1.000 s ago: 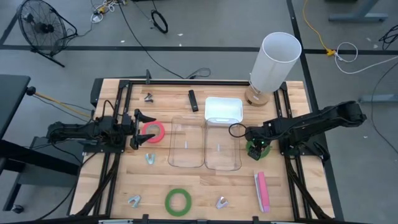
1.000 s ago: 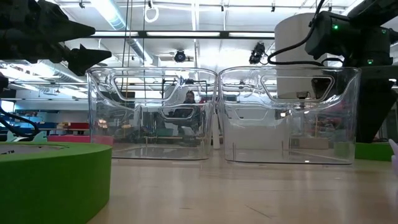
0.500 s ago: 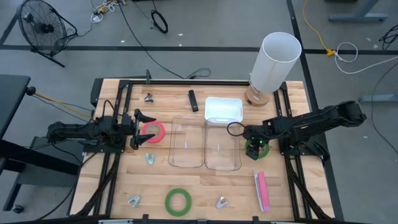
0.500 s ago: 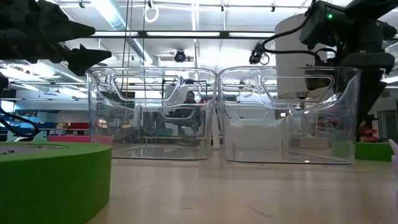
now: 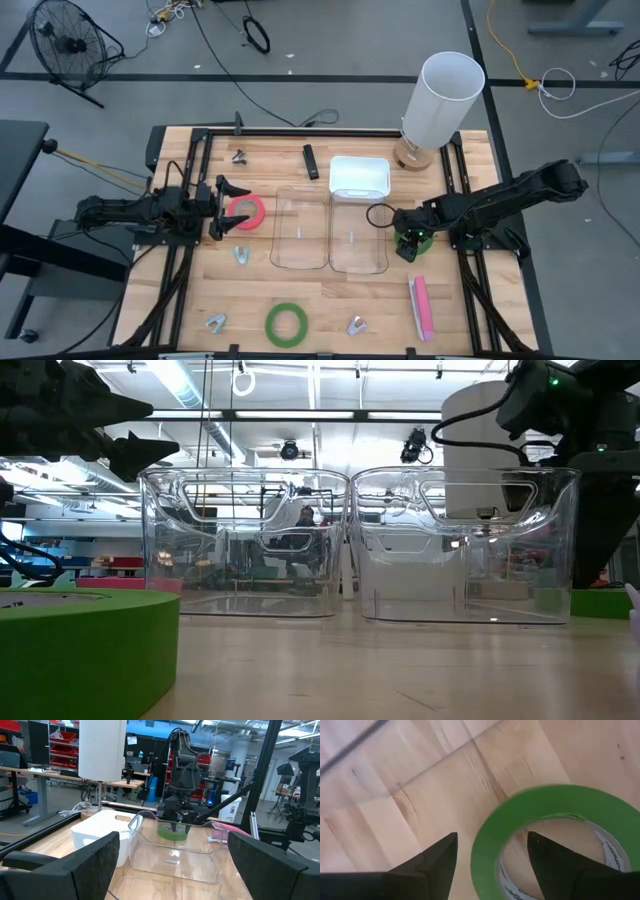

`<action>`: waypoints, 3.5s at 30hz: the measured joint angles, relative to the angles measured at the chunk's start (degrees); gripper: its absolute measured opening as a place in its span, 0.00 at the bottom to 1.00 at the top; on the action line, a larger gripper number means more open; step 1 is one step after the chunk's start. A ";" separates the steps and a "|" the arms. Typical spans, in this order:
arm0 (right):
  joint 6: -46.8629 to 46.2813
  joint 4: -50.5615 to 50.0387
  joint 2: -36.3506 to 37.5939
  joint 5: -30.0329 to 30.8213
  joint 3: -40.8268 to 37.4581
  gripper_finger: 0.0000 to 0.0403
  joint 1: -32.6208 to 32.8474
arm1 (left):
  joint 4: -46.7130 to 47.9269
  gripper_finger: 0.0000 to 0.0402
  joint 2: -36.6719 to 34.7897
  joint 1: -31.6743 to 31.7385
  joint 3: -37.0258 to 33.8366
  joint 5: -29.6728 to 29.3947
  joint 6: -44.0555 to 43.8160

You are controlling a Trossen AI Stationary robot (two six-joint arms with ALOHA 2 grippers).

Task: Pick and place Stapler, Stapler remover, tape
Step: Put the top green tape into the right transparent bin, then put the pink tape into the right transparent bin

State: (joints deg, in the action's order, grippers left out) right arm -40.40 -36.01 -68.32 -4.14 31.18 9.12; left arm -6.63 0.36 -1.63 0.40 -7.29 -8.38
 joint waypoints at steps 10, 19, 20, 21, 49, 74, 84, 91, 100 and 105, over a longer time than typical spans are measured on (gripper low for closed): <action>-1.25 0.87 -6.81 1.78 0.02 0.60 1.89 | 0.02 0.93 0.00 0.00 0.00 0.00 0.00; 1.81 0.22 -9.17 2.89 0.26 0.31 1.80 | 0.01 0.93 0.00 0.00 0.00 0.01 -0.02; 1.99 -0.36 -8.91 2.86 0.56 0.23 1.80 | 0.00 0.93 0.00 0.00 0.00 0.00 -0.02; 2.11 -0.96 -8.61 2.85 0.94 0.15 1.84 | 0.00 0.93 0.00 0.01 0.00 0.00 -0.02; 12.96 -30.68 -6.76 14.75 37.63 0.14 -0.81 | 0.00 0.93 0.00 0.01 0.01 0.00 -0.02; 25.81 -18.74 -29.94 4.50 47.91 0.14 3.97 | 0.00 0.93 0.00 0.00 0.01 0.00 0.01; 25.84 -17.95 -29.94 4.66 46.74 0.14 4.10 | 0.02 0.93 0.00 0.00 0.02 0.02 0.04; 25.29 -15.33 -29.92 5.41 44.47 0.51 4.11 | -0.15 0.93 0.00 0.00 0.01 -0.16 0.09; 25.90 -14.23 -29.92 15.86 43.41 0.76 4.07 | -0.41 0.93 0.00 0.02 0.00 -1.92 0.14; 27.93 -11.81 -29.92 19.01 43.39 0.73 4.05 | -1.15 0.93 0.00 0.00 0.02 -2.68 0.04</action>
State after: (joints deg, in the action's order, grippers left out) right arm -12.47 -47.82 -98.24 14.87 74.56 13.17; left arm -7.79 0.36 -1.63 0.43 -9.97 -8.34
